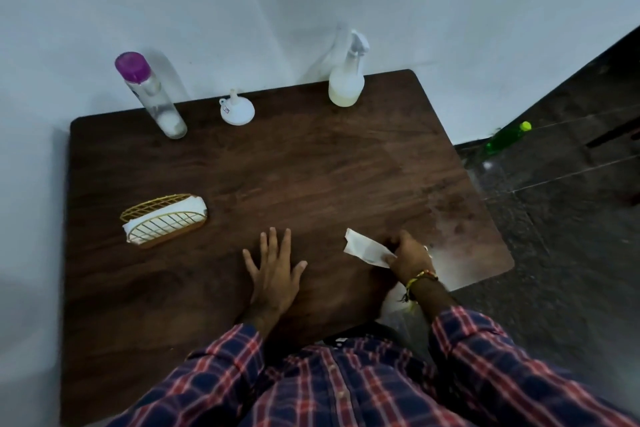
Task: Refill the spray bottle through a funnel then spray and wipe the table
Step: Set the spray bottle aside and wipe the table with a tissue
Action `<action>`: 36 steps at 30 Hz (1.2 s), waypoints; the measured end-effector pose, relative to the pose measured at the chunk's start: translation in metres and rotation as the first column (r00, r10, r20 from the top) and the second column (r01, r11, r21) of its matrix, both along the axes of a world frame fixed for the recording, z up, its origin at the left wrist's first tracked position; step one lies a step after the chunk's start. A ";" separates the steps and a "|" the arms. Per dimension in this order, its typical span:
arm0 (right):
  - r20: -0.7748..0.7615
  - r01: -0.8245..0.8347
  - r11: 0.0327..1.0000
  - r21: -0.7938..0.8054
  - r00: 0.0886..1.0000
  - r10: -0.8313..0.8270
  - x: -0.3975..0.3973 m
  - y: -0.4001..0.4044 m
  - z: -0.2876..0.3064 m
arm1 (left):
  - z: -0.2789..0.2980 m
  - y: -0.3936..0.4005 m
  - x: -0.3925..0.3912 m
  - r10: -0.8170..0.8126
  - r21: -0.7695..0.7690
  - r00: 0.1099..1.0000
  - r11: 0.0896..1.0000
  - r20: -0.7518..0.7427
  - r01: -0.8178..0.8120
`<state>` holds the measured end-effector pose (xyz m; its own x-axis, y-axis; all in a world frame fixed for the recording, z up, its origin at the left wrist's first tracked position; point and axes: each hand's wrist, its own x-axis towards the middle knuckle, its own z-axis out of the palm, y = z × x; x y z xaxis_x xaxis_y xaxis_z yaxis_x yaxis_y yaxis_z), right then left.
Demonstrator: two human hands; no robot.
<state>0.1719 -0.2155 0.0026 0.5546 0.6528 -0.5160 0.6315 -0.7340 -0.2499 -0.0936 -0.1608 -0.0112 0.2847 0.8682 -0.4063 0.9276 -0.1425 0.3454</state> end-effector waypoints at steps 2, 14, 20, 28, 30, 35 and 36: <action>-0.032 0.081 0.996 -0.040 0.996 -0.082 0.002 -0.002 -0.008 | 0.002 0.000 0.003 -0.026 0.013 1.000 1.000 0.003 0.026; -0.224 0.322 0.874 0.363 0.941 -0.254 0.039 0.007 0.041 | 0.020 0.019 0.074 -0.131 -0.038 0.985 0.990 0.110 0.136; -0.077 0.259 0.776 0.575 0.961 -0.264 0.102 0.012 0.079 | 0.024 0.044 0.168 -0.181 -0.034 0.973 0.982 0.145 0.187; -0.071 0.255 0.701 0.665 0.957 -0.281 0.237 0.032 0.077 | 0.003 0.103 0.368 -0.235 0.035 0.956 0.972 0.175 0.233; -0.091 0.285 0.683 0.672 0.948 -0.306 0.276 0.041 0.066 | -0.007 0.126 0.417 -0.221 0.083 0.955 0.975 0.200 0.208; -0.156 0.347 0.736 0.581 0.935 -0.317 0.349 0.077 0.011 | -0.041 0.143 0.473 -0.059 0.243 0.975 0.970 0.216 0.004; -0.164 0.360 0.756 0.547 0.931 -0.325 0.359 0.086 -0.003 | -0.046 0.138 0.475 -0.074 0.309 0.982 0.951 0.173 0.017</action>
